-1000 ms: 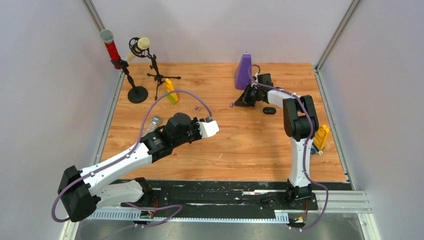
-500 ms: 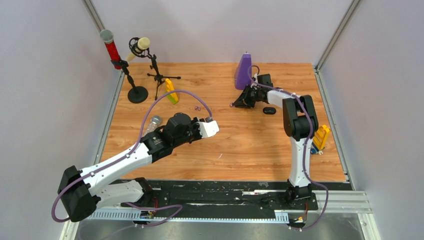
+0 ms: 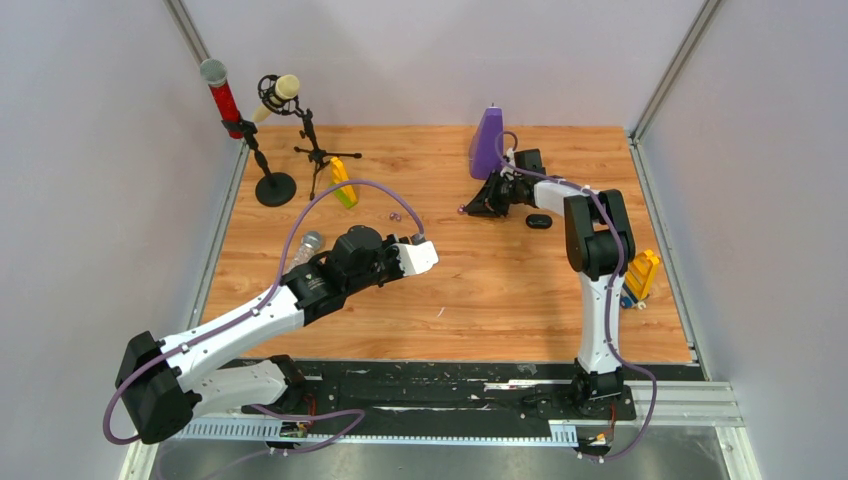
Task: Insert the wireless bluetooth earbuds into the charging case
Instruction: Pick up the earbud from the center of the board.
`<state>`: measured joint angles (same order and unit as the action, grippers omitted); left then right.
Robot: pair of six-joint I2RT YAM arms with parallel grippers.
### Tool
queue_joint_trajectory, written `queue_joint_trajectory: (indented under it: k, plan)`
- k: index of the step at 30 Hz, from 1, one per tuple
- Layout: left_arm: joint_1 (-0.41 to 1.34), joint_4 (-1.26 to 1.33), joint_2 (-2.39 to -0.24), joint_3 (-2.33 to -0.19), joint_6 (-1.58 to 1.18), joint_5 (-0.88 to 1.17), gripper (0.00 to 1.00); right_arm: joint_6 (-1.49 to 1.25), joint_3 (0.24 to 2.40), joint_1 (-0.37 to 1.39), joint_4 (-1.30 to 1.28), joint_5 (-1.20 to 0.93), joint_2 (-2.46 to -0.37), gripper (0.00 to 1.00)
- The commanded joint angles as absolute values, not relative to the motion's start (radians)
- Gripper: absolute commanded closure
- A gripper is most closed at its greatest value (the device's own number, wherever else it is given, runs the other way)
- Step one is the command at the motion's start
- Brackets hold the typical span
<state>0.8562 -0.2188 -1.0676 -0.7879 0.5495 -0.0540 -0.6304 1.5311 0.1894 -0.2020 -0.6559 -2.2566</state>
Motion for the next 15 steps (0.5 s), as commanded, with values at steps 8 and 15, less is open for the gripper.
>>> queue_joint_trajectory:
  k: [8,15]
  plan:
    - [0.861,-0.172,-1.051,-0.79,0.558,-0.054,0.77,-0.637,1.574,0.196,-0.176,-0.682,-2.306,0.8]
    - [0.861,-0.174,-1.053,-0.791,0.558,-0.055,0.77,-0.654,1.596,0.192,-0.164,-0.706,-2.336,0.81]
